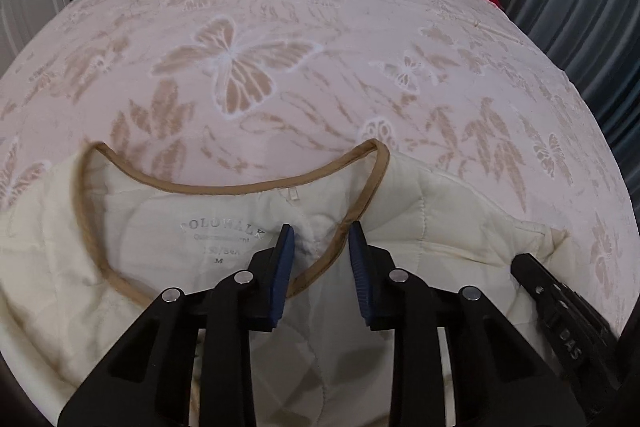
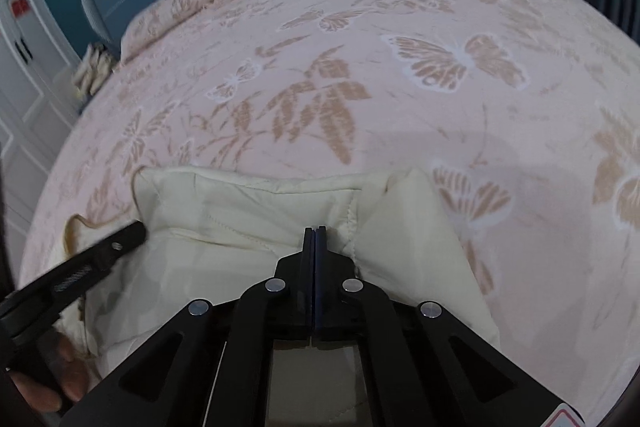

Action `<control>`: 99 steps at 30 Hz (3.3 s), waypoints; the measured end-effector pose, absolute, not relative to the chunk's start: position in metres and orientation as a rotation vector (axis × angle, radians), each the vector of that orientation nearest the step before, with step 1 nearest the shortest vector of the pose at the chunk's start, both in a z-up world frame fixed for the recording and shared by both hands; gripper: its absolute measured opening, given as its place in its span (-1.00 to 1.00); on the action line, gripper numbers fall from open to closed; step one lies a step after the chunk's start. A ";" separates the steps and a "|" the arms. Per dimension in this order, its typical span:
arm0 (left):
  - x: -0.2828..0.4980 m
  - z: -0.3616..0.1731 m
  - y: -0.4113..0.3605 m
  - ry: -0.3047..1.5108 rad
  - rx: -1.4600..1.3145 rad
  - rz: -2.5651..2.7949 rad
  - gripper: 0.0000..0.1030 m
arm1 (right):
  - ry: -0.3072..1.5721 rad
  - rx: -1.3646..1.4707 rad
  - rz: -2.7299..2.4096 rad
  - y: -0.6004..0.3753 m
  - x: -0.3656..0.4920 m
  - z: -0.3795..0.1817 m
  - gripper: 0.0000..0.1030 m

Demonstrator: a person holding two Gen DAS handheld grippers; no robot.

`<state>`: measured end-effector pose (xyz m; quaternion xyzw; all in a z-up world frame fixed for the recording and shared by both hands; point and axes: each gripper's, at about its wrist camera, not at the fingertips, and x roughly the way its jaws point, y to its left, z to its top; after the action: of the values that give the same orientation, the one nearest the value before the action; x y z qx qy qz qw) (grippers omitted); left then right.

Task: Fold large clothes

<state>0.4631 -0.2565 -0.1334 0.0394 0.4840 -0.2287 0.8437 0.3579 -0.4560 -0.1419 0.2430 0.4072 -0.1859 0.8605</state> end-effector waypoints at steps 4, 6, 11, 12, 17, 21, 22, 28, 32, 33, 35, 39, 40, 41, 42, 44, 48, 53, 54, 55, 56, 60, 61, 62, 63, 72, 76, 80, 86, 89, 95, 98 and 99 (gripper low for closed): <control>0.465 -0.089 -0.211 0.918 0.051 -0.497 -0.22 | 0.803 0.447 -0.457 -0.451 0.344 -0.089 -0.70; 0.475 -0.077 -0.177 0.891 0.093 -0.435 0.06 | 0.756 0.433 -0.384 -0.436 0.346 -0.062 -0.69; 0.504 -0.101 -0.142 1.000 0.146 -0.351 0.14 | 0.840 0.377 -0.101 -0.359 0.403 -0.060 -0.38; 0.506 -0.109 -0.143 1.018 0.166 -0.344 0.14 | 0.870 0.351 -0.084 -0.346 0.414 -0.069 -0.38; 0.505 -0.144 -0.152 0.999 0.258 -0.318 0.17 | 0.996 0.287 -0.027 -0.310 0.456 -0.117 -0.38; 0.502 -0.152 -0.148 0.946 0.244 -0.299 0.25 | 0.974 0.252 -0.029 -0.310 0.456 -0.137 -0.54; 0.500 -0.153 -0.148 0.934 0.238 -0.296 0.25 | 0.963 0.270 -0.026 -0.314 0.453 -0.139 -0.60; 0.496 -0.157 -0.146 0.889 0.219 -0.286 0.26 | 0.908 0.245 -0.076 -0.313 0.444 -0.145 -0.71; 0.496 -0.158 -0.148 0.870 0.227 -0.272 0.25 | 0.898 0.205 -0.097 -0.306 0.448 -0.147 -0.74; 0.496 -0.158 -0.148 0.866 0.228 -0.270 0.23 | 0.896 0.203 -0.098 -0.306 0.449 -0.147 -0.76; 0.495 -0.158 -0.148 0.859 0.224 -0.266 0.18 | 0.892 0.202 -0.099 -0.306 0.449 -0.147 -0.79; 0.495 -0.159 -0.148 0.855 0.231 -0.259 0.16 | 0.890 0.194 -0.105 -0.304 0.451 -0.149 -0.81; 0.496 -0.160 -0.148 0.856 0.233 -0.256 0.18 | 0.892 0.198 -0.106 -0.305 0.452 -0.150 -0.83; 0.496 -0.160 -0.149 0.858 0.237 -0.250 0.19 | 0.893 0.203 -0.109 -0.306 0.453 -0.150 -0.85; 0.497 -0.160 -0.149 0.860 0.237 -0.243 0.22 | 0.890 0.220 -0.111 -0.308 0.453 -0.151 -0.85; 0.498 -0.157 -0.147 0.862 0.228 -0.238 0.25 | 0.876 0.251 -0.101 -0.312 0.451 -0.149 -0.86; 0.487 -0.128 -0.107 0.890 0.065 -0.199 0.45 | 0.748 0.324 -0.233 -0.332 0.407 -0.114 -0.55; 0.405 -0.063 -0.007 0.835 -0.026 -0.216 0.80 | 0.618 0.441 -0.241 -0.374 0.282 -0.059 0.13; 0.386 -0.057 0.015 0.856 -0.031 -0.232 0.81 | 0.634 0.441 -0.255 -0.385 0.242 -0.054 0.21; 0.365 -0.054 0.038 0.886 -0.039 -0.251 0.81 | 0.660 0.454 -0.265 -0.394 0.205 -0.053 0.27; 0.346 -0.054 0.057 0.916 -0.051 -0.263 0.81 | 0.694 0.482 -0.274 -0.405 0.166 -0.056 0.28; 0.259 -0.073 0.136 1.088 -0.147 -0.295 0.81 | 0.842 0.607 -0.311 -0.426 0.034 -0.085 0.32; 0.239 -0.081 0.150 1.123 -0.172 -0.284 0.81 | 0.889 0.630 -0.319 -0.426 0.006 -0.094 0.32; 0.219 -0.090 0.164 1.152 -0.212 -0.279 0.81 | 0.925 0.650 -0.321 -0.424 -0.017 -0.103 0.32; 0.198 -0.102 0.177 1.190 -0.268 -0.269 0.81 | 0.954 0.684 -0.322 -0.418 -0.044 -0.114 0.32; 0.148 -0.119 0.170 1.208 -0.383 -0.303 0.28 | 0.910 0.843 -0.268 -0.380 -0.084 -0.149 0.39; 0.138 -0.115 0.148 1.222 -0.342 -0.311 -0.29 | 0.884 0.889 -0.195 -0.363 -0.067 -0.140 -0.18; 0.126 -0.097 0.158 1.197 -0.377 -0.328 -0.74 | 0.899 0.769 -0.202 -0.348 -0.060 -0.116 -0.80; 0.095 -0.042 0.159 1.115 -0.322 -0.414 -0.88 | 0.917 0.597 -0.130 -0.347 -0.082 -0.072 -0.92; 0.068 -0.021 0.164 1.129 -0.266 -0.453 -0.88 | 1.002 0.463 -0.084 -0.340 -0.099 -0.049 -0.92; -0.016 0.001 0.211 1.263 -0.258 -0.449 -0.88 | 1.218 0.397 0.019 -0.324 -0.173 -0.022 -0.92; -0.053 0.014 0.235 1.291 -0.322 -0.405 -0.88 | 1.299 0.376 0.083 -0.300 -0.205 -0.013 -0.92; -0.061 0.022 0.240 1.283 -0.345 -0.393 -0.88 | 1.310 0.365 0.096 -0.293 -0.212 -0.010 -0.92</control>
<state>-0.0615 0.2396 0.0218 -0.1591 0.5912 -0.1812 0.7696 -0.2117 -0.2933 -0.0100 0.1689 0.6053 0.0445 0.7766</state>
